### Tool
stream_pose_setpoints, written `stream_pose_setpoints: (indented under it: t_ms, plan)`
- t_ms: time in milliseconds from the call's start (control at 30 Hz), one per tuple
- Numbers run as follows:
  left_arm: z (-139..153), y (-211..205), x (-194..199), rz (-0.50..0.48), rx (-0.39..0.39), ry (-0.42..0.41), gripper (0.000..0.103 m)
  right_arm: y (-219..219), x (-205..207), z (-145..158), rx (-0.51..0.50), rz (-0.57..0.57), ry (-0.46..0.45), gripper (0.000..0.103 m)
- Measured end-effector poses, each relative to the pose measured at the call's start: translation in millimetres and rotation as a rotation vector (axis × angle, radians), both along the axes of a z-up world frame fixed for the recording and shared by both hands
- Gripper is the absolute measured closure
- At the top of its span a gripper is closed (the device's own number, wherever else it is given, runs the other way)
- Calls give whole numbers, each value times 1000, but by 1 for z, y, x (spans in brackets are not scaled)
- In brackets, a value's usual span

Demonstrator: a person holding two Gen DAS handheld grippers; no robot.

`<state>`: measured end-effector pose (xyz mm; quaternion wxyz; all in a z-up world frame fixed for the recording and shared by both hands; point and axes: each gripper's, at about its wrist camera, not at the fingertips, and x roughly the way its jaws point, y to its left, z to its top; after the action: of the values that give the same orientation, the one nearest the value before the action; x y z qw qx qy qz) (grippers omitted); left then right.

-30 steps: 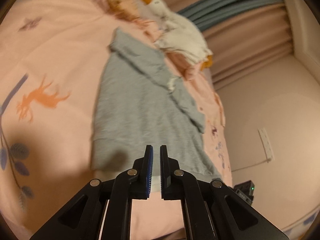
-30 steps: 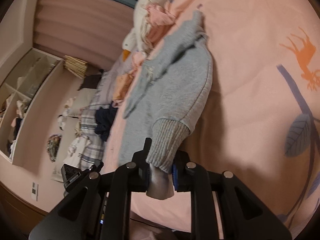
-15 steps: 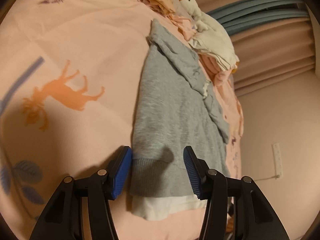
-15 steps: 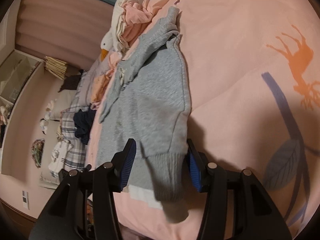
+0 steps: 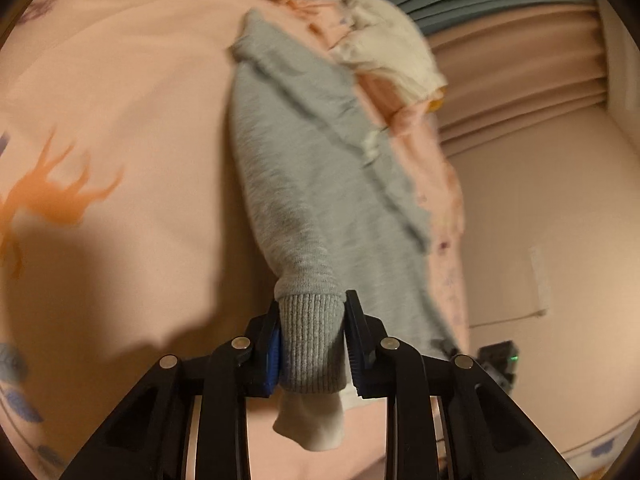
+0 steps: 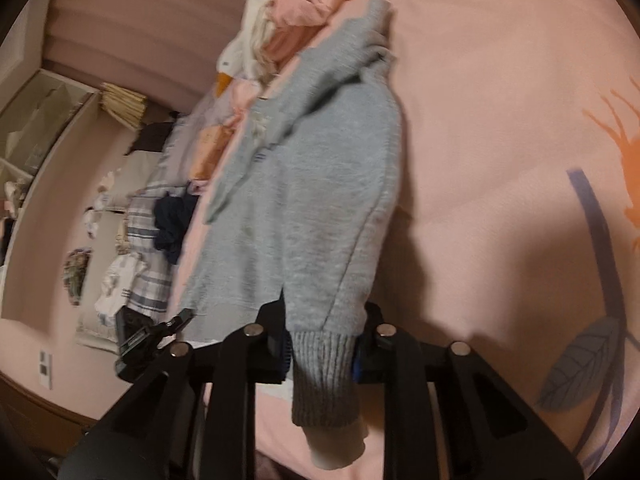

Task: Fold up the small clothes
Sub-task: 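Lift the hem with both grippers and fold it toward the collar, then open both grippers and withdraw from the folded sweatshirt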

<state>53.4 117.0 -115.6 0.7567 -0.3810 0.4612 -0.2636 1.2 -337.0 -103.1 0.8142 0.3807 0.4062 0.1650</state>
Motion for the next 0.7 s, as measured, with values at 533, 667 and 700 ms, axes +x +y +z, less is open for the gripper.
stream_pose_setpoints:
  t_ms: [533,667,700]
  plan:
    - [63,1,166,145,-179,-82,88,-6,149,108,61,-51,-209,83]
    - [63,5,217,198,-172,-80,88,-19,202,108,56,-121,-150,83]
    - [61,4,231,214,-157,-68,88,-23,217,106,52,-145,-127,83]
